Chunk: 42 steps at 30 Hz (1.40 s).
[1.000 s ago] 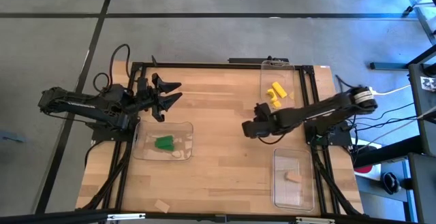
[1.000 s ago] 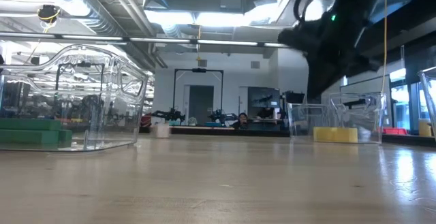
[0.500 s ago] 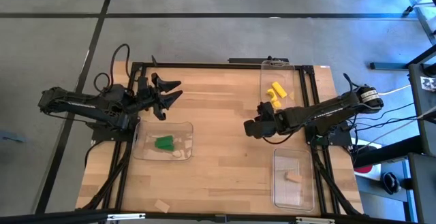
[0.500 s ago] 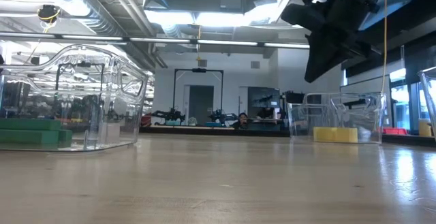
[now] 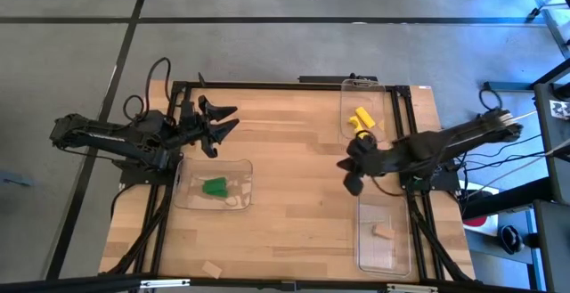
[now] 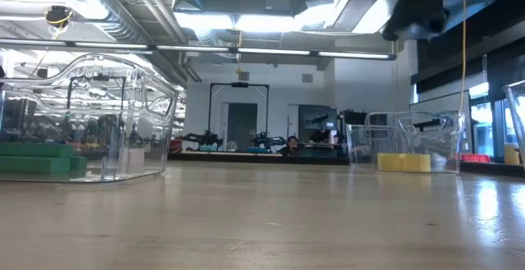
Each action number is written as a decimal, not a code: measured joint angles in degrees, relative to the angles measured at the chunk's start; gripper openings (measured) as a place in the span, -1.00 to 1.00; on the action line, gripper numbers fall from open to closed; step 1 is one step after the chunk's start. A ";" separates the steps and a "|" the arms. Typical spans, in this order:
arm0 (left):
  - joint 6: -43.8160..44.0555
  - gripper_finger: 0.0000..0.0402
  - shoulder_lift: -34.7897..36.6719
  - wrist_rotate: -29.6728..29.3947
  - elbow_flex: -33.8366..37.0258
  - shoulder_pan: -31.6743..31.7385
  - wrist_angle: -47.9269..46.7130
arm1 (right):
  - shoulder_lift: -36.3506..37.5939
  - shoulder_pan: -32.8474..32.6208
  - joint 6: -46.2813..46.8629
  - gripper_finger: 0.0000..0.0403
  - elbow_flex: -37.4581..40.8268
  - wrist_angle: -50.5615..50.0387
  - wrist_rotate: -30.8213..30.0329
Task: Sort & place blocks by color
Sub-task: Put the top brown block into the bottom right transparent bin
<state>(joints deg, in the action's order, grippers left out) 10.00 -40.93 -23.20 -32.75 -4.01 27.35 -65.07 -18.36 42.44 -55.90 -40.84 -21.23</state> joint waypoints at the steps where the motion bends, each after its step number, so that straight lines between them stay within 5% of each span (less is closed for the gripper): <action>1: 0.00 0.00 0.00 0.05 0.00 -0.02 -0.21 | 1.43 -0.44 -2.37 -0.99 0.00 2.15 0.14; 6: 0.07 0.00 0.00 0.15 0.00 -0.02 -2.62 | 7.53 -0.67 -10.58 -0.99 3.83 19.80 2.41; 14: 0.07 0.00 0.00 1.83 0.00 -0.02 -2.71 | 12.98 1.32 -13.58 -0.99 25.62 63.64 11.96; 20: 0.08 0.00 0.00 1.88 0.00 -0.02 -4.07 | 13.01 1.65 -21.60 -0.98 34.17 91.97 11.38; 30: 1.84 0.00 0.00 1.88 0.00 -0.02 -5.75 | 12.99 1.69 -23.73 -0.93 33.93 88.56 9.81; 35: 1.88 0.00 0.00 1.88 0.00 -0.02 -5.81 | 12.97 2.52 -23.49 -0.81 28.15 71.24 7.36; 42: 1.88 0.00 0.00 1.88 0.00 -0.02 -5.92 | 12.97 6.53 -23.44 -0.39 18.57 50.88 7.32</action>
<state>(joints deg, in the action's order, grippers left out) 11.88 -40.93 -21.32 -32.75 -4.03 21.43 -52.10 -11.83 19.00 -37.33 10.05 -13.91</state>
